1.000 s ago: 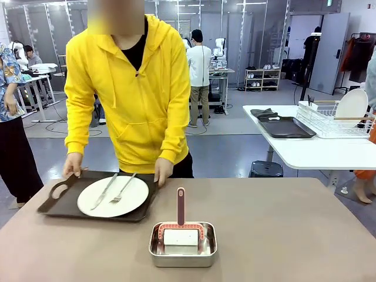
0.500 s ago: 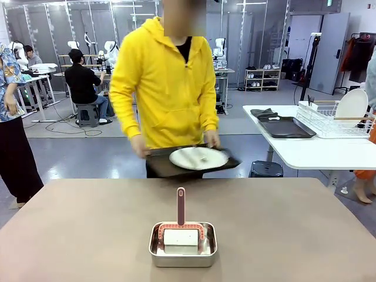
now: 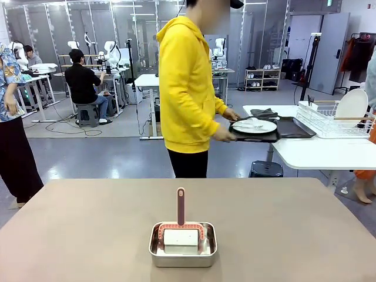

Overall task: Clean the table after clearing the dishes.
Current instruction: When the right (or left) Handle tray is removed, use the right hand (or left hand) to clean the right (or left) side of the table with the Lint Roller.

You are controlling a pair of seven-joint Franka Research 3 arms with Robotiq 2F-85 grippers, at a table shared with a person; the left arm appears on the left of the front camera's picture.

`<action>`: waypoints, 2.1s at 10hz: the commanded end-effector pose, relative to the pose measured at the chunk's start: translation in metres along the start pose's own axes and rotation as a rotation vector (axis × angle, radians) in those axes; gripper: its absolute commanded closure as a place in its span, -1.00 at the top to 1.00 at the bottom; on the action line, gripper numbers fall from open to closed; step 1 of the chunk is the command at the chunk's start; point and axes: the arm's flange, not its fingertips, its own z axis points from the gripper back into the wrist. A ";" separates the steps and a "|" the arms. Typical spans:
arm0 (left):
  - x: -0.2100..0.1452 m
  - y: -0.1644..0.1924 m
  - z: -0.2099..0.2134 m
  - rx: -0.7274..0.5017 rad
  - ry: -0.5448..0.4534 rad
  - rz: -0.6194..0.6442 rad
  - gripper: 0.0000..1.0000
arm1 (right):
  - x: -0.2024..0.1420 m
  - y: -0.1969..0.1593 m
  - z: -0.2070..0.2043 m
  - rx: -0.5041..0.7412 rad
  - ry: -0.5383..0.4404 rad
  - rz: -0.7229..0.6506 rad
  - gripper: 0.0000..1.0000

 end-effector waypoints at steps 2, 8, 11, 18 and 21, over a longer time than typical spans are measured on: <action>0.006 -0.022 -0.033 0.055 0.095 -0.069 1.00 | -0.001 0.001 0.000 -0.001 0.002 0.023 0.96; -0.003 -0.107 -0.136 0.220 0.331 -0.379 1.00 | -0.001 0.001 0.000 -0.001 0.002 0.023 0.96; -0.016 -0.151 -0.206 0.302 0.491 -0.544 1.00 | -0.001 0.001 0.000 -0.001 0.002 0.023 0.96; -0.026 -0.227 -0.379 0.473 0.925 -0.949 1.00 | -0.001 0.001 0.000 -0.001 0.002 0.023 0.96; -0.045 -0.227 -0.418 0.478 1.051 -1.029 1.00 | -0.001 0.001 0.000 -0.001 0.002 0.023 0.96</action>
